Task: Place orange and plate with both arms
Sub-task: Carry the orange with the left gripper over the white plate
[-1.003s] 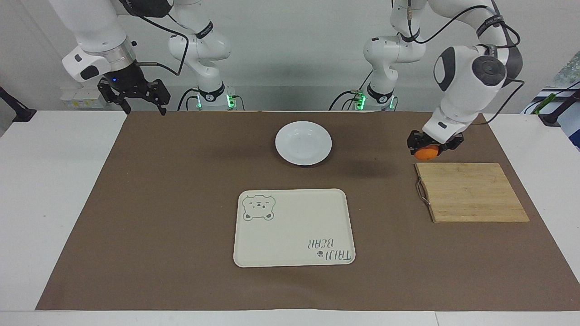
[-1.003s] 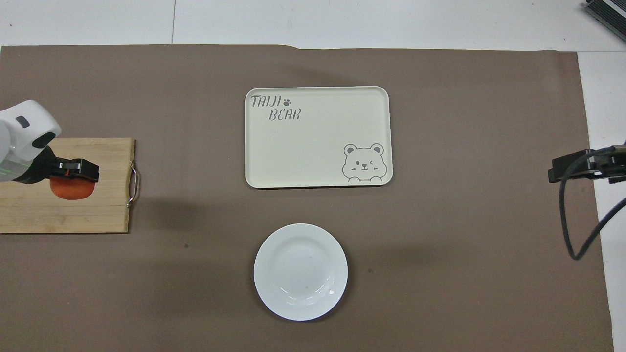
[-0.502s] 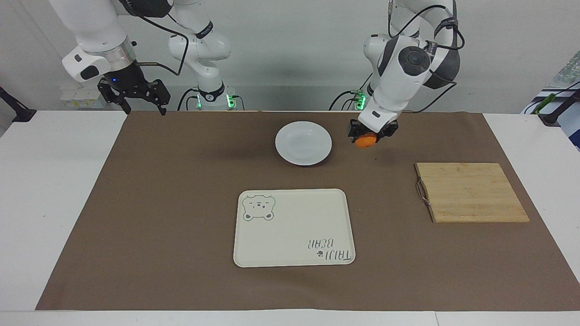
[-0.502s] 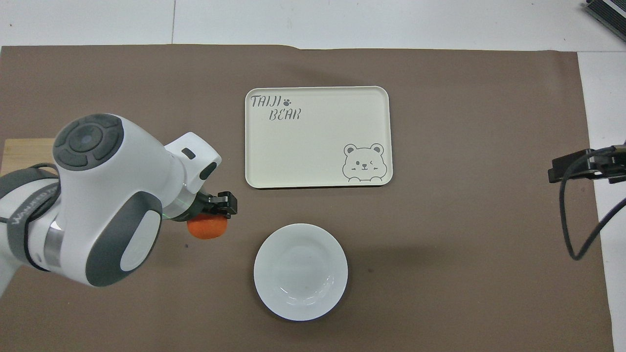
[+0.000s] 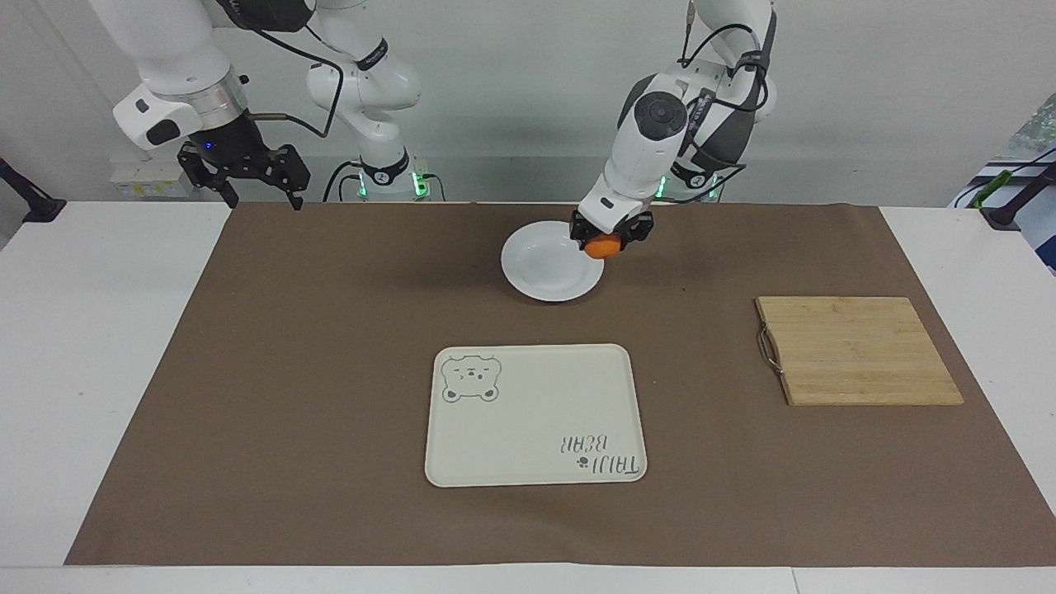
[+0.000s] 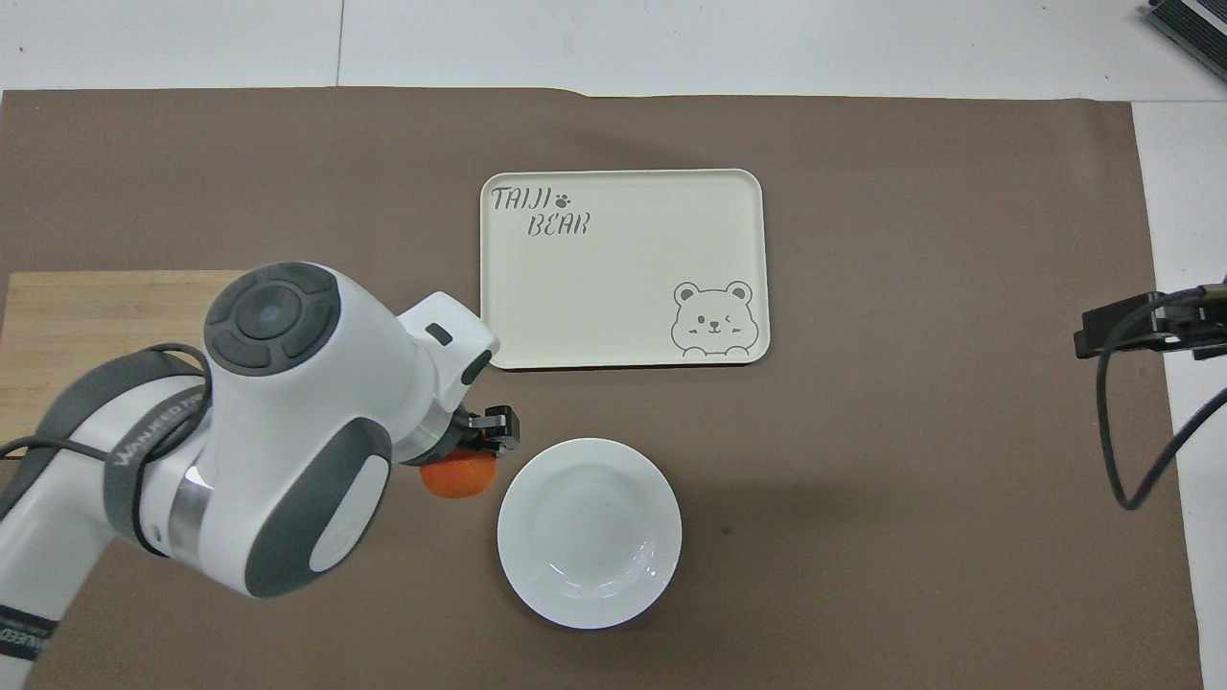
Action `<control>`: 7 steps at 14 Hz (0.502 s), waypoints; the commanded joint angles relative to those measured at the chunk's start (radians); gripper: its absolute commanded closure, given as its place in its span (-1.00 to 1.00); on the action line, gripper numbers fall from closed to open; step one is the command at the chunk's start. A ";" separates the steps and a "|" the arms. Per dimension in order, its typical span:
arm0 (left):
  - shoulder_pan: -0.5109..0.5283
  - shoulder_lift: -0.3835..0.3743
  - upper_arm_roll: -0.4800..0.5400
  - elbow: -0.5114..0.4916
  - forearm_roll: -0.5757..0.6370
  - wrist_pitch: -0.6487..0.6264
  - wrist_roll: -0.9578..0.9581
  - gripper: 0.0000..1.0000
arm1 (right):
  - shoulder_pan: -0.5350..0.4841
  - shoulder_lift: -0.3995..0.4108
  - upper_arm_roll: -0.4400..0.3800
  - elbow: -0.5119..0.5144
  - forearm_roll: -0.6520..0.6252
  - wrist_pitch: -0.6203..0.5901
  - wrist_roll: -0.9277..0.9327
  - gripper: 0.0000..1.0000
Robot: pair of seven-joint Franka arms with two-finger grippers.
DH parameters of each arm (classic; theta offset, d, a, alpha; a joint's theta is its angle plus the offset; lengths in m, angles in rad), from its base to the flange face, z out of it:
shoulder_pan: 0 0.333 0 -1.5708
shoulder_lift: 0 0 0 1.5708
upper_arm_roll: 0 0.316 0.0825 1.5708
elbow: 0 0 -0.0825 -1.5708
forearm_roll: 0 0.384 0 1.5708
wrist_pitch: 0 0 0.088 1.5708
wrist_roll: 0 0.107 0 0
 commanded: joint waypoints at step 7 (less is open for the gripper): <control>-0.128 0.092 0.018 -0.046 -0.021 0.110 -0.094 1.00 | -0.005 0.004 0.002 0.008 -0.004 0.010 -0.018 -1.00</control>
